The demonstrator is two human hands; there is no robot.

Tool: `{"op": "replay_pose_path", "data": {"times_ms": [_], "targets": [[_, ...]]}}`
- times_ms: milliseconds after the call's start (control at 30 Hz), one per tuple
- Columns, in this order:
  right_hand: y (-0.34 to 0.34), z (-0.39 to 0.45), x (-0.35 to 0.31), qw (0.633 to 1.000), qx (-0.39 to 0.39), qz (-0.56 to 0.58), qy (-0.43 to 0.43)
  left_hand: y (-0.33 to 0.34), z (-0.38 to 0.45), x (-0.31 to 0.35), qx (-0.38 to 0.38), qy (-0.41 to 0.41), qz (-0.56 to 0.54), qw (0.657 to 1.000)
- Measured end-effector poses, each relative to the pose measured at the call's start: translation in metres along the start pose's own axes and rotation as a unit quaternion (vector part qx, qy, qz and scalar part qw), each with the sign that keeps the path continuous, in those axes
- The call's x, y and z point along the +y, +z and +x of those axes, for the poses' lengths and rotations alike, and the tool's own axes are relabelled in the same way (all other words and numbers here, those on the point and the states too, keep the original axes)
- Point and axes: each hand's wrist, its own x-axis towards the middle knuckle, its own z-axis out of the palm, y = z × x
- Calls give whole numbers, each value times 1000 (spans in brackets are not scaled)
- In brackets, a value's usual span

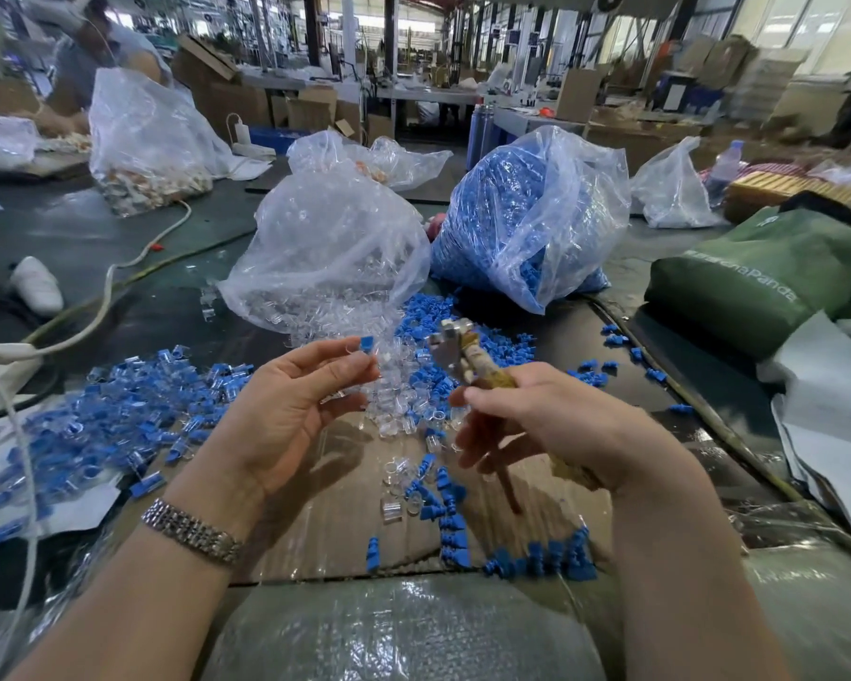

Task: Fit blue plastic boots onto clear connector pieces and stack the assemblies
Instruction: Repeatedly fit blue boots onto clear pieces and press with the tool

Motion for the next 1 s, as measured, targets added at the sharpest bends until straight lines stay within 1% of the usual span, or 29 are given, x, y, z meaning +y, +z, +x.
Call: {"op": "replay_pose_path", "data": {"times_ms": [67,200,500,733,1000], "targets": [[9,2,-5,998,-34,-47,-13,0,0,-1,2,3,-6,1000],[26,5,-15,993,-57,-100,-37,5,-1,-1,5,15,11,1000],[31,8,-18,990,-63,-120,-37,12,-4,0,17,23,51,998],[30,10,-15,990,-72,-111,-42,12,-4,-1,8,31,56,998],[33,9,-10,993,-45,-93,-59,9,-4,-1,4,51,124,991]]}}
